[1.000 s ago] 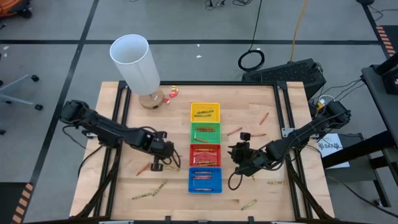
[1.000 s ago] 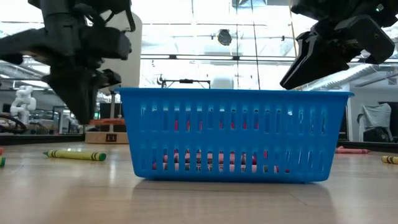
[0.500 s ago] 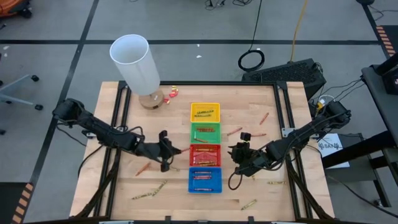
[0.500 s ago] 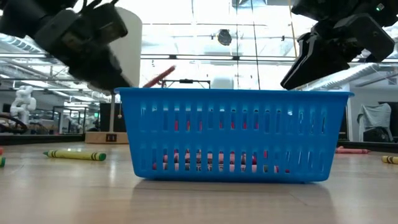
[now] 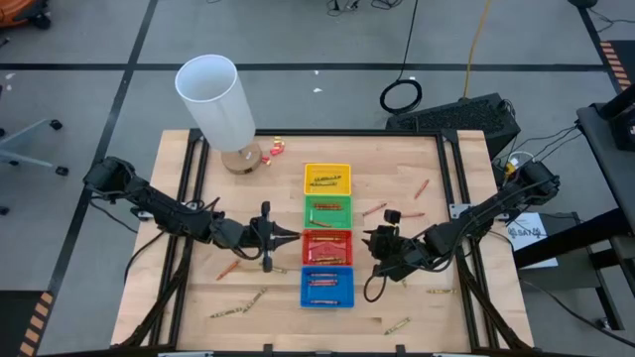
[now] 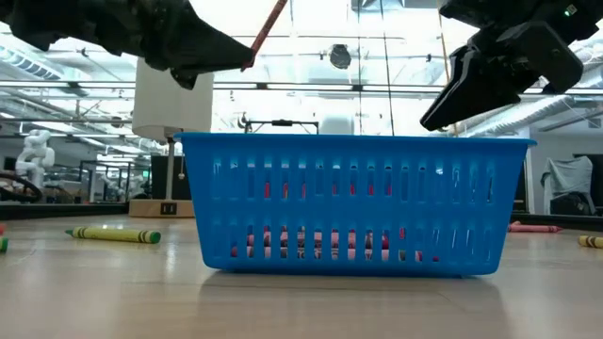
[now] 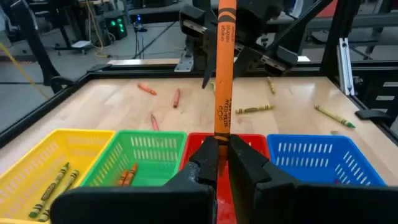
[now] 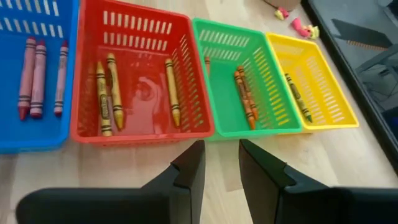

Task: Sort crayons
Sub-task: Put the orange crayon into the green bin

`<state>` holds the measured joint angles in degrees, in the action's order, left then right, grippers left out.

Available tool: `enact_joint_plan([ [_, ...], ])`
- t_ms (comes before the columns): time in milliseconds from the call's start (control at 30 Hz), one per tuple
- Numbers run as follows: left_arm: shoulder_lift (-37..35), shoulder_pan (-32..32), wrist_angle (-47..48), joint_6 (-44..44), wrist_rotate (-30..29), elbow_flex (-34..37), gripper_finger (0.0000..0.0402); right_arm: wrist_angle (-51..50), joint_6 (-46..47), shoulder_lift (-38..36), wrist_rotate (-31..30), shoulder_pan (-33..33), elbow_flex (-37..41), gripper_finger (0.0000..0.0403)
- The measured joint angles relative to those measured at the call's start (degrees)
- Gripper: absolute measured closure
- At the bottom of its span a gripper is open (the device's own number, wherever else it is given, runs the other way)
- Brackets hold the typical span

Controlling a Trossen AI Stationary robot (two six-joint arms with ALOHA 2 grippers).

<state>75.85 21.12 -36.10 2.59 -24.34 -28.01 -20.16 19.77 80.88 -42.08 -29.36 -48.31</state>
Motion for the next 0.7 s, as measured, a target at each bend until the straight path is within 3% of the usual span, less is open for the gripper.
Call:
enact_joint_plan([
  [233,0.0,-0.02,0.07,-3.76,0.02,0.02,0.0386,0.18,-0.04,0.0,-0.11,0.0,0.0,0.0321],
  [700,0.0,-0.04,0.09,-37.27,-0.02,0.0,0.0386,0.15,-0.51,0.0,-1.71,0.0,0.0,0.0321],
])
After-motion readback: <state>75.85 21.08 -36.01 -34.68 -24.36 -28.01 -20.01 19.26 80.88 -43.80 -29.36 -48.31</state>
